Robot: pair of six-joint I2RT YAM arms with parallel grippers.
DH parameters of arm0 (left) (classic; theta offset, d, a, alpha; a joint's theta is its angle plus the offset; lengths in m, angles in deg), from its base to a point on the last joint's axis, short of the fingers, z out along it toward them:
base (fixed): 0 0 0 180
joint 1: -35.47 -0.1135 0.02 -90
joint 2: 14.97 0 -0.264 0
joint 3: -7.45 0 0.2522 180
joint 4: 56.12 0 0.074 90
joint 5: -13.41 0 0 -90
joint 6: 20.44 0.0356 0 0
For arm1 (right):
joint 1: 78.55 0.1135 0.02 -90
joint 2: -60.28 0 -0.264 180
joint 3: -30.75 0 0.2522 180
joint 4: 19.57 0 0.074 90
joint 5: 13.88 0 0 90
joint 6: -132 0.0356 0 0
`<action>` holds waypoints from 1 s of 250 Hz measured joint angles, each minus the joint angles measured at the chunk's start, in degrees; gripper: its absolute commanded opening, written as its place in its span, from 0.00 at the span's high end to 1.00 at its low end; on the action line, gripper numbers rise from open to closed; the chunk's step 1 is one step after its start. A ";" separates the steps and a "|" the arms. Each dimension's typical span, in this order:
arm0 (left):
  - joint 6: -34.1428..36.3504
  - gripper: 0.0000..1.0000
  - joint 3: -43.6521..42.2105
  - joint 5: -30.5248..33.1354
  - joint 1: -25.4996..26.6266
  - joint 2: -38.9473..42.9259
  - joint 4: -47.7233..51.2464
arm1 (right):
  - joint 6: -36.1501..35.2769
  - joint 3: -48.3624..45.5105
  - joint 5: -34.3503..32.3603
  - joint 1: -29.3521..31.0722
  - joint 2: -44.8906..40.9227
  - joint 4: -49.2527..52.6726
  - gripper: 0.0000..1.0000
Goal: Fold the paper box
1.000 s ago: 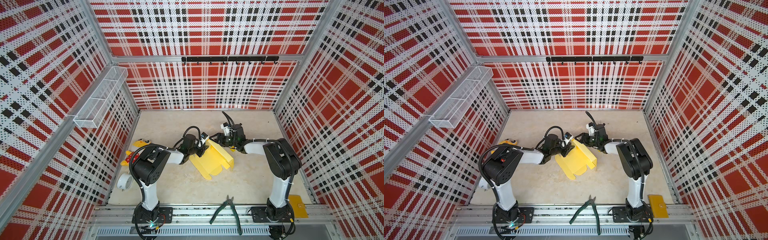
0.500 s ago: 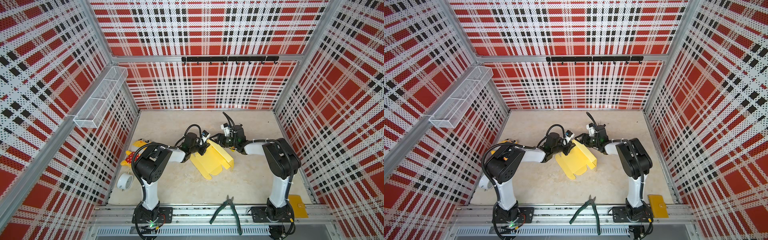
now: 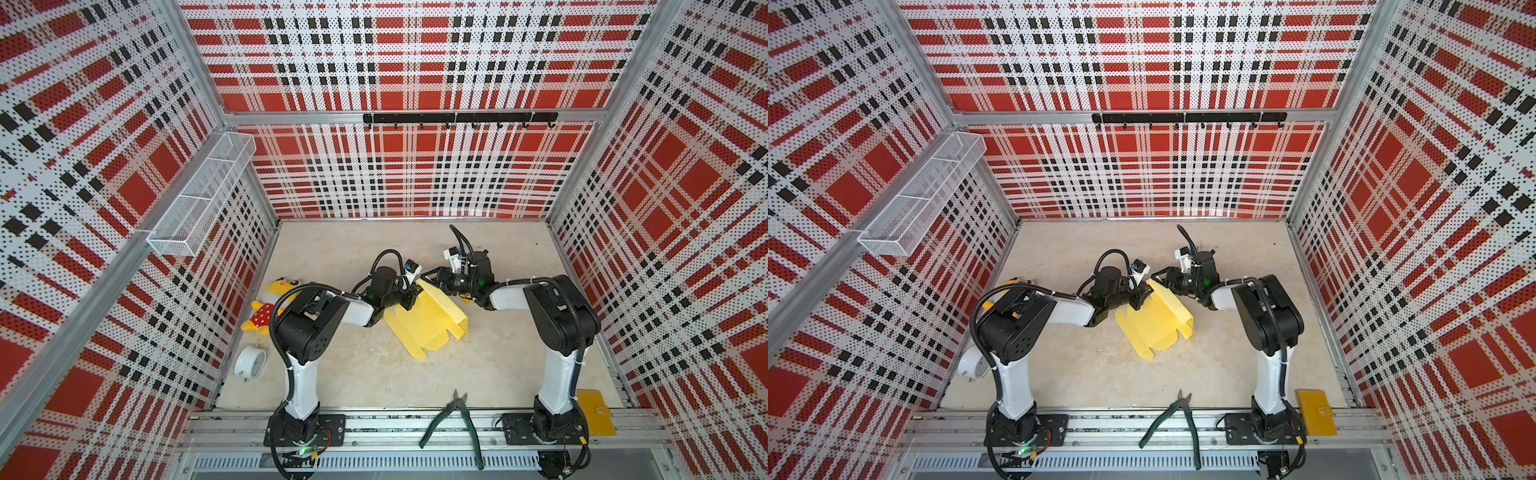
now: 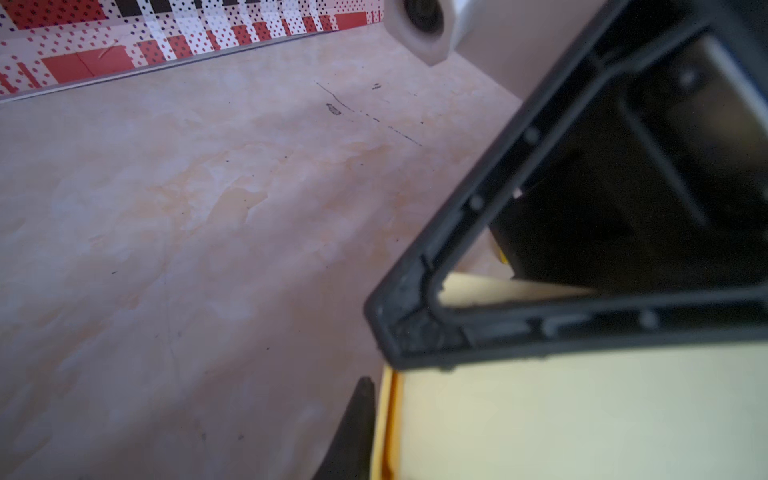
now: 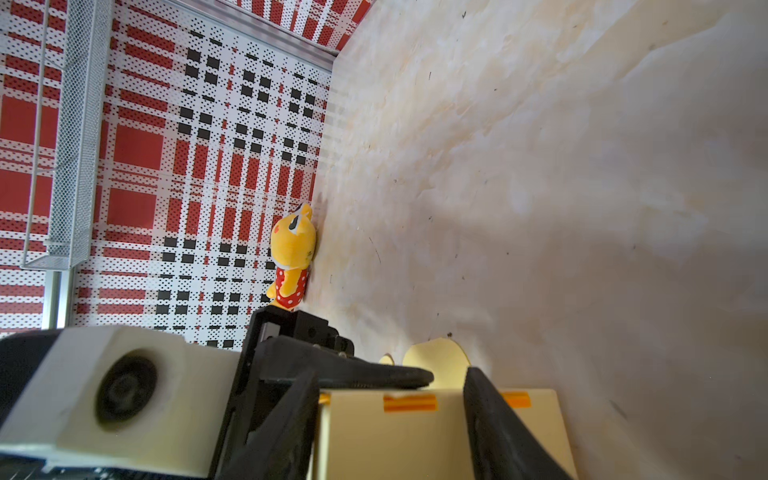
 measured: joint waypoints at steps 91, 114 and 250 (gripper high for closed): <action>-0.96 1.00 0.02 0.57 1.36 -1.14 -2.82 | 2.64 -4.09 -0.61 -0.59 -0.98 -5.62 0.43; -0.76 1.00 -0.04 0.61 1.42 -1.14 -2.89 | 3.19 -4.81 -0.87 -0.59 -1.01 -7.04 0.43; -1.99 0.80 -2.49 5.86 4.20 -4.11 -11.13 | 5.81 -7.58 -0.72 -0.37 -1.01 -11.63 0.43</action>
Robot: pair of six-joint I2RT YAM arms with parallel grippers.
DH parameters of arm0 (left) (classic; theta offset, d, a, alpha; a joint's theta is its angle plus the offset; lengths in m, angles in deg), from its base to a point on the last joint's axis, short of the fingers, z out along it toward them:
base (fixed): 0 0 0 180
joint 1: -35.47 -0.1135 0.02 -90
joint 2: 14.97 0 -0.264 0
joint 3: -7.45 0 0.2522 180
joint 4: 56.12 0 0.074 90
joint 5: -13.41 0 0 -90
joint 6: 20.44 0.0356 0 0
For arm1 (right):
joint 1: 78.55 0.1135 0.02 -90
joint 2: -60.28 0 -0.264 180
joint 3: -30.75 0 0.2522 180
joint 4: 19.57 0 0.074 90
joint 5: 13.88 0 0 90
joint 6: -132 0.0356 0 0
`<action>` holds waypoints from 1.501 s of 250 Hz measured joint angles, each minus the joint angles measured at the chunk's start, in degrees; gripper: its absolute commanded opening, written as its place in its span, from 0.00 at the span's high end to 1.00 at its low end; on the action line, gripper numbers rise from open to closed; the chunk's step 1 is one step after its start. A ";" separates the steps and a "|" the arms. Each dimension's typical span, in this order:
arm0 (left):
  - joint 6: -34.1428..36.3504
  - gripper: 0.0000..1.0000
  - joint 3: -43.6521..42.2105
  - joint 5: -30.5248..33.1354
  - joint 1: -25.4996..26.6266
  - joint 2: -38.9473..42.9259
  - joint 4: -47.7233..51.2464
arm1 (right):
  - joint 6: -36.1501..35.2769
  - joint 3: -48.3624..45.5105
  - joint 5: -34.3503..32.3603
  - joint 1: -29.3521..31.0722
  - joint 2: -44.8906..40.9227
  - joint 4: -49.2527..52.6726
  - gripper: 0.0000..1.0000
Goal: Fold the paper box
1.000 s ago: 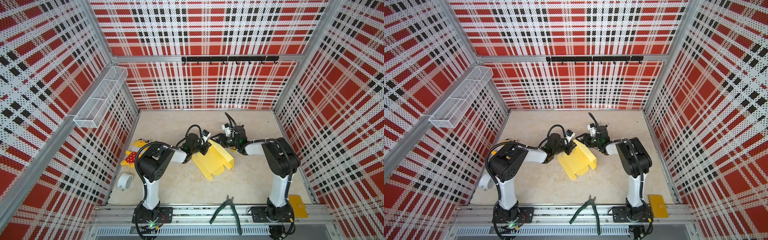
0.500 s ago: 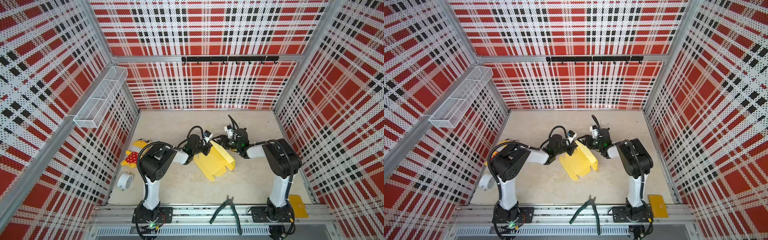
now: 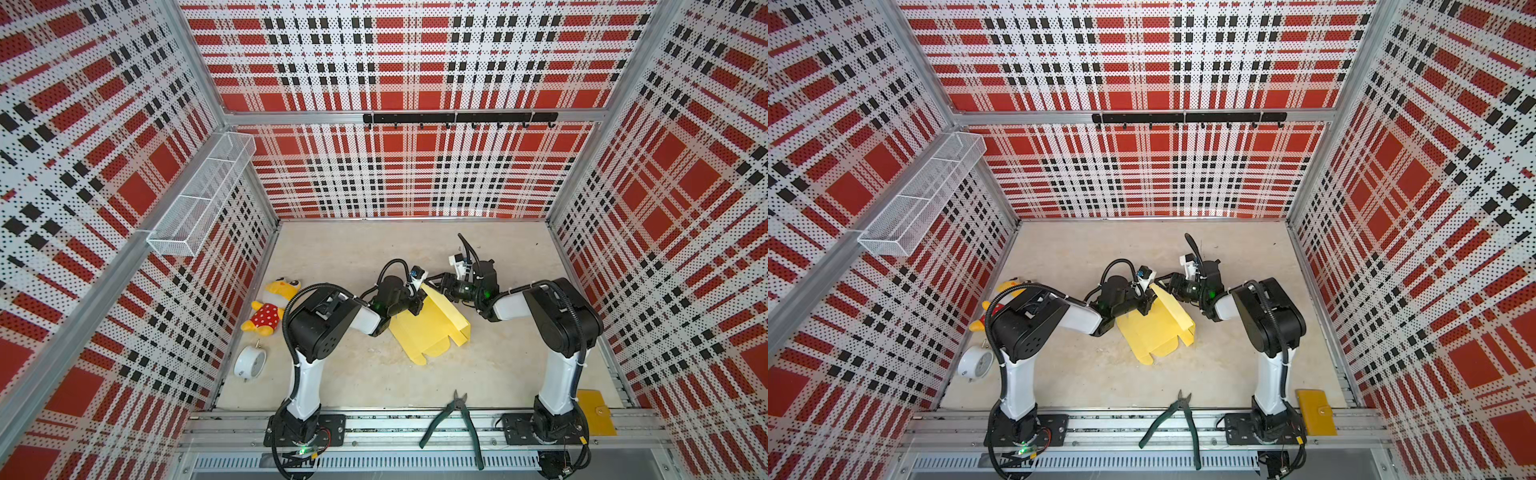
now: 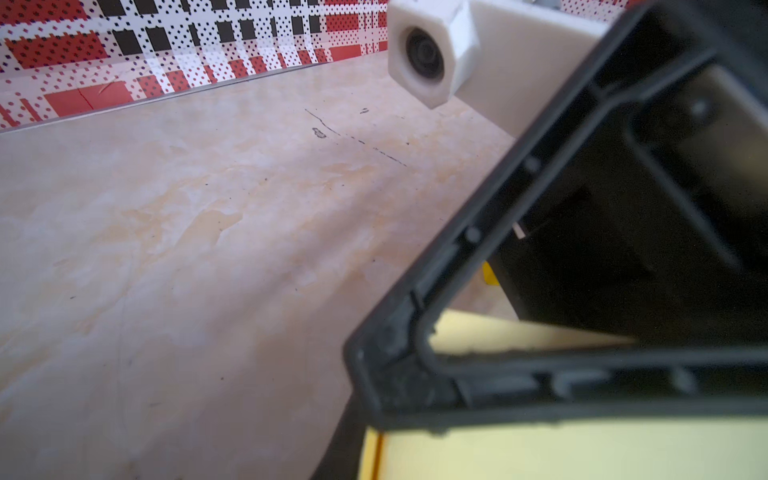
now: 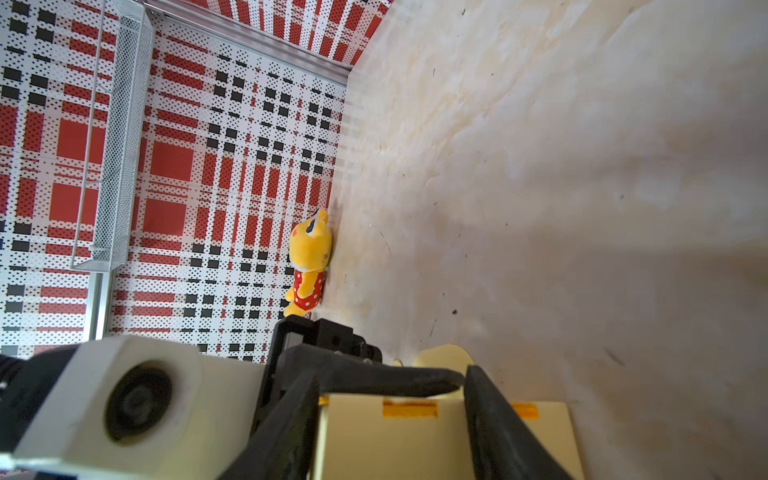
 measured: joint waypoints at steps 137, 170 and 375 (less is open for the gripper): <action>4.07 0.95 -3.30 6.34 2.54 -0.96 -5.92 | -0.02 -0.15 1.33 -0.15 -0.07 0.24 0.43; 4.26 0.72 -3.50 7.41 3.17 -0.96 -6.16 | -0.02 -0.15 0.92 0.02 -0.44 1.05 0.43; 2.27 0.71 -5.77 6.19 3.72 2.78 -8.41 | -0.02 0.07 0.79 0.13 -0.72 2.29 0.44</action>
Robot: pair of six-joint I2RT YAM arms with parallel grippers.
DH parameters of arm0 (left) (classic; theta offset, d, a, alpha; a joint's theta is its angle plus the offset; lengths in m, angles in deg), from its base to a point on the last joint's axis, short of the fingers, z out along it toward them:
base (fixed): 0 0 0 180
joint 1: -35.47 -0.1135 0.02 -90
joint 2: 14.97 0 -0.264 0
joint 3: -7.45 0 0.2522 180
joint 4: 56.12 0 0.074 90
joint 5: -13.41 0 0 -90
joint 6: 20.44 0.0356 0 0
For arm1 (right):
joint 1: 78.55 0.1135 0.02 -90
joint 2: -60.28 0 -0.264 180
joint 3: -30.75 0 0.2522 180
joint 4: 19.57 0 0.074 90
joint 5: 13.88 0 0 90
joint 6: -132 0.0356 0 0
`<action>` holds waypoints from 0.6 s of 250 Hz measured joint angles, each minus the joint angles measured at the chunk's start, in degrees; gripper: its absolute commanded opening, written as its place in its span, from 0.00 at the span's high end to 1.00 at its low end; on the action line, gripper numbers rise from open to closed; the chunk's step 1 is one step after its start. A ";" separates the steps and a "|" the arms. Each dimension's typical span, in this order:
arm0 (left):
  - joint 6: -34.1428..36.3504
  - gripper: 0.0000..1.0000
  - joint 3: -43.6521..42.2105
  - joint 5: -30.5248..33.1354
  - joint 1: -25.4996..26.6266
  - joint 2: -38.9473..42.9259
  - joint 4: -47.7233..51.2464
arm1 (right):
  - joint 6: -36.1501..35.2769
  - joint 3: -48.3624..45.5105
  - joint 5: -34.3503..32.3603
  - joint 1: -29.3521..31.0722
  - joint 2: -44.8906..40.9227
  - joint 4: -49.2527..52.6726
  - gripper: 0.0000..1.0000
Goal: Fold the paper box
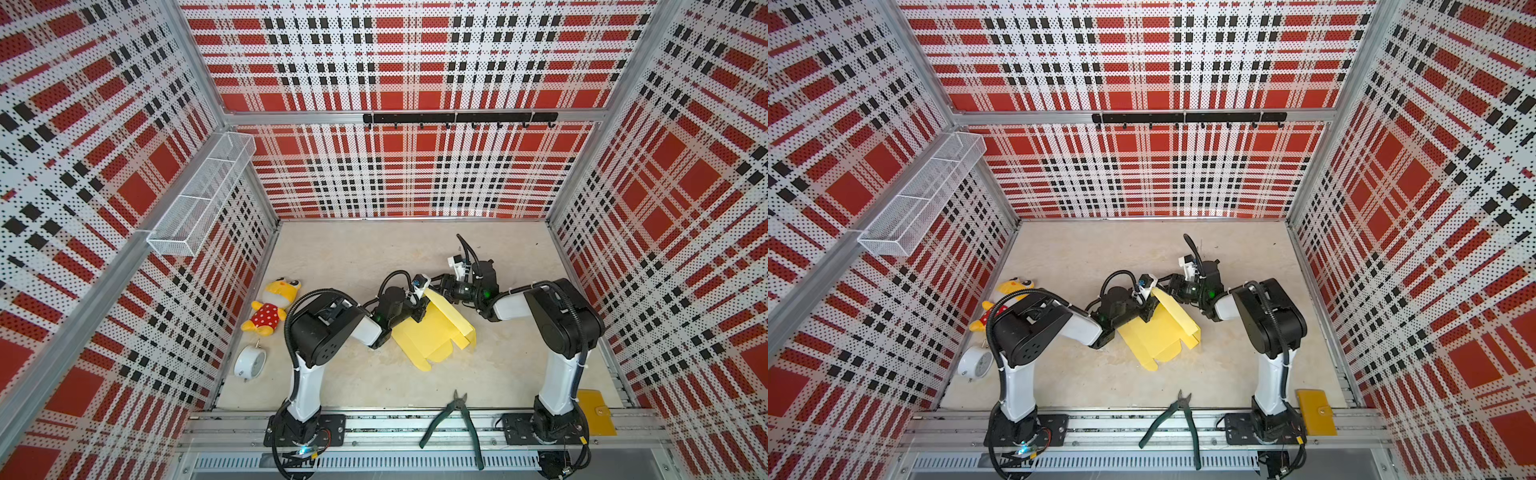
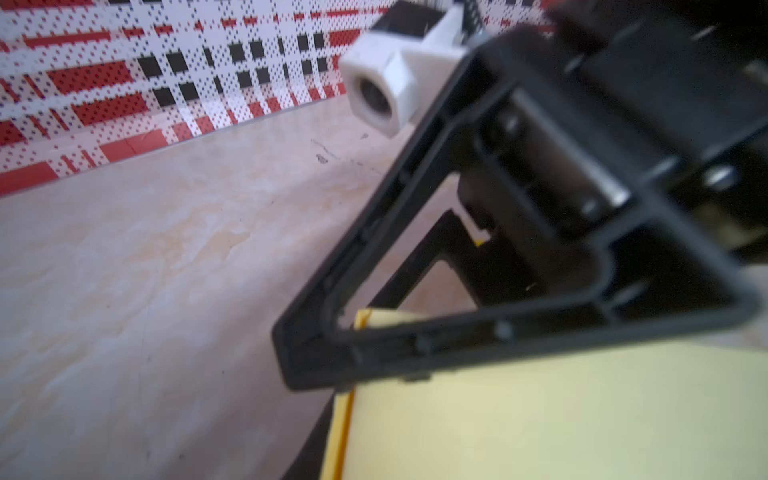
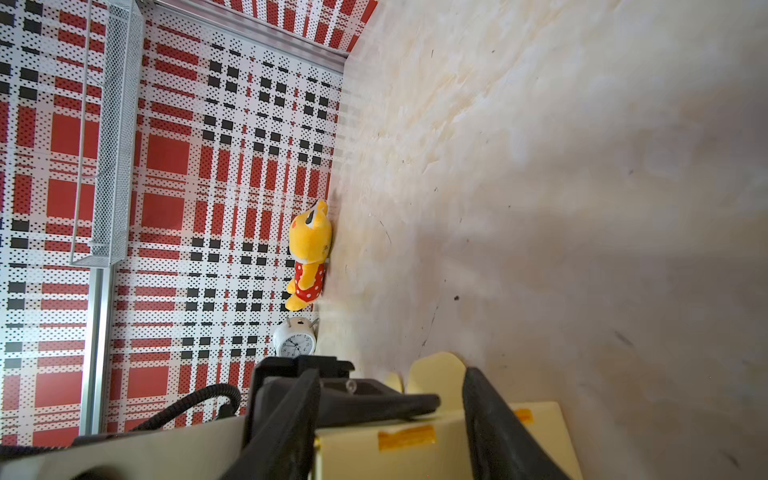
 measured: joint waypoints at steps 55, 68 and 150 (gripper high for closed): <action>-1.01 0.90 -1.18 -1.36 -0.68 0.24 -2.71 | 0.00 0.00 0.22 -0.17 -0.24 0.46 0.44; -1.20 0.98 -1.20 -1.53 -0.83 0.24 -2.91 | 0.00 0.00 0.26 -0.24 -0.24 0.52 0.44; -0.72 0.79 -1.40 -1.88 -0.81 0.24 -3.02 | 0.02 0.00 0.31 -0.50 -0.24 0.83 0.44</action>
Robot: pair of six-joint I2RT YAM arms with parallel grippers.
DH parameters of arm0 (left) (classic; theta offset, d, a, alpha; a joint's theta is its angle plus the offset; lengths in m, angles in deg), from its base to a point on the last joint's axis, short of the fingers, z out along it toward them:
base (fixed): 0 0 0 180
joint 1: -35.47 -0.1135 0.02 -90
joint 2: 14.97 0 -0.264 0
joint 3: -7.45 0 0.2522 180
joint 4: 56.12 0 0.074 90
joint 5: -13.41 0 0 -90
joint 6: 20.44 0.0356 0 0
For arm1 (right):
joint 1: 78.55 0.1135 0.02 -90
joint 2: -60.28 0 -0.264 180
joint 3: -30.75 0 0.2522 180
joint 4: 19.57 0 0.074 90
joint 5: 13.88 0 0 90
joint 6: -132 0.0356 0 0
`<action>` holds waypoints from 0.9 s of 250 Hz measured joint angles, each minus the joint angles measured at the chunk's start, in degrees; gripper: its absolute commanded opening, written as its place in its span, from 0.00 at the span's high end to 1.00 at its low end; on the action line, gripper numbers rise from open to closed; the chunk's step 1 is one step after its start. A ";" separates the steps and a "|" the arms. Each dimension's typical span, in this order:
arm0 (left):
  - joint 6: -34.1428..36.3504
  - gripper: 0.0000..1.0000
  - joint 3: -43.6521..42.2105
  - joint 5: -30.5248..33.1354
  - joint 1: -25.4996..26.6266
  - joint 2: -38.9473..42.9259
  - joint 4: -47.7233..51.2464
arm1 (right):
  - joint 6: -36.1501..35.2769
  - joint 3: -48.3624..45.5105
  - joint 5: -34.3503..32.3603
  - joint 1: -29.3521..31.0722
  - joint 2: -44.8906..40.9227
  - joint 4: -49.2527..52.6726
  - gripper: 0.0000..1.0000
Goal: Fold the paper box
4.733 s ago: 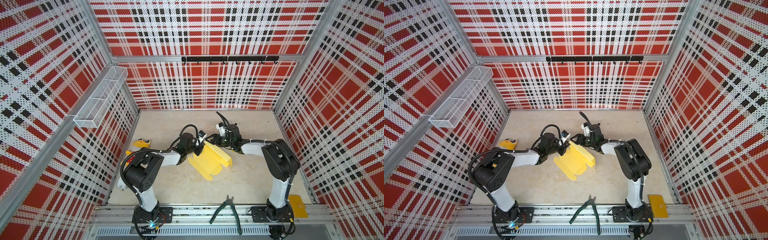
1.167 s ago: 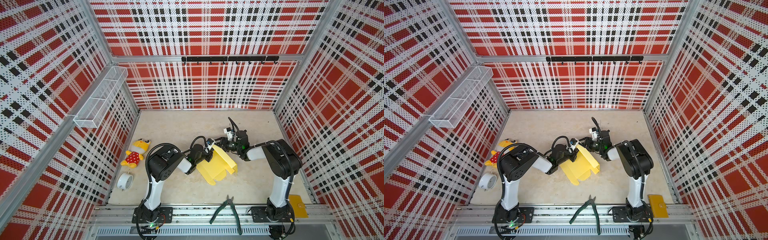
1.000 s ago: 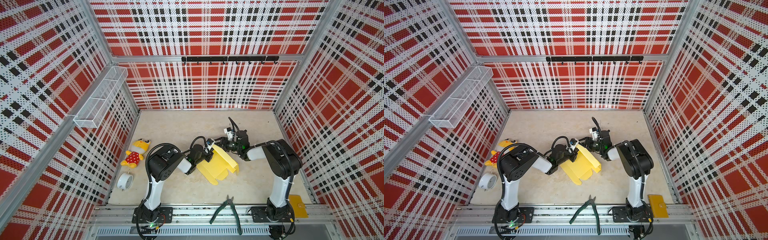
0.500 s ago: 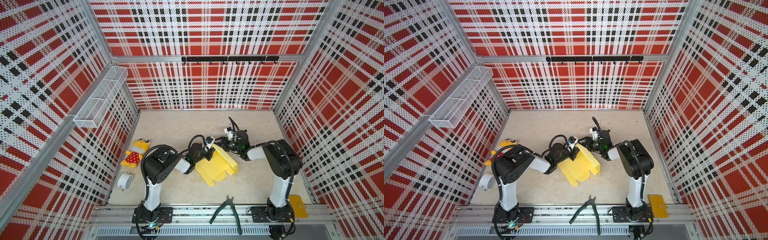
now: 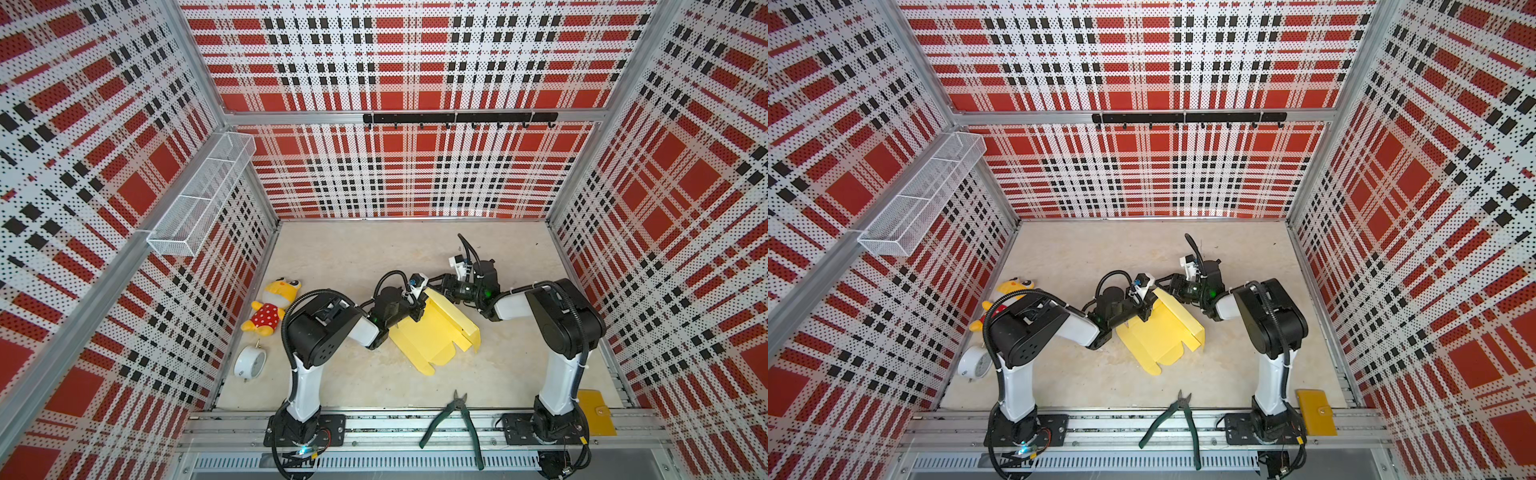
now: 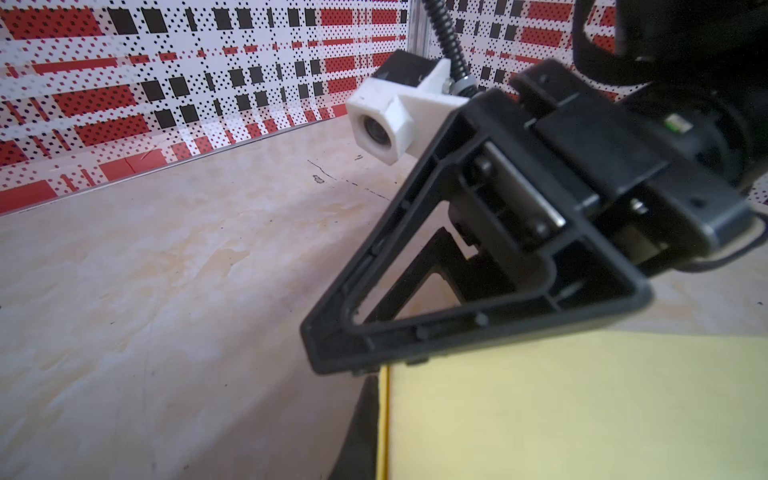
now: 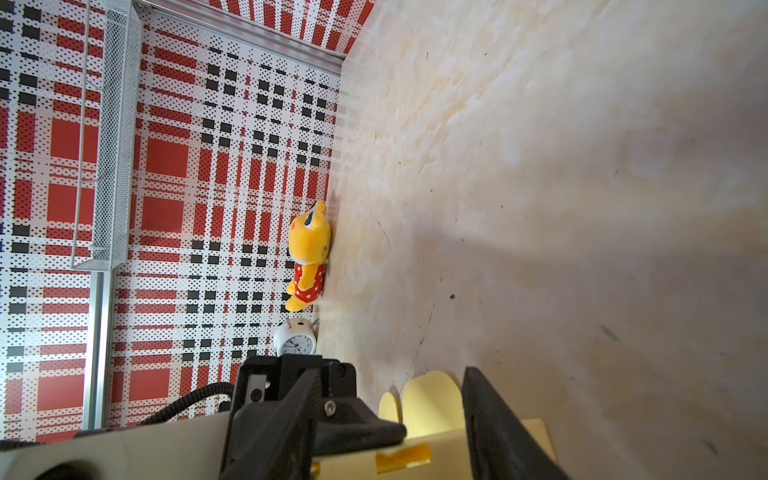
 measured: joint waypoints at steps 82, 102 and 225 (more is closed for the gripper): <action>0.87 1.00 -2.34 1.18 0.00 0.09 -2.54 | -0.04 -0.13 0.00 0.00 -0.33 0.55 0.44; 1.29 1.00 -2.32 1.42 0.07 0.11 -2.54 | -0.04 -0.26 -0.02 0.00 -0.52 0.72 0.44; 2.27 1.00 -0.72 3.82 0.11 4.15 2.14 | -2.80 -0.55 -2.80 -8.59 -21.38 14.75 0.26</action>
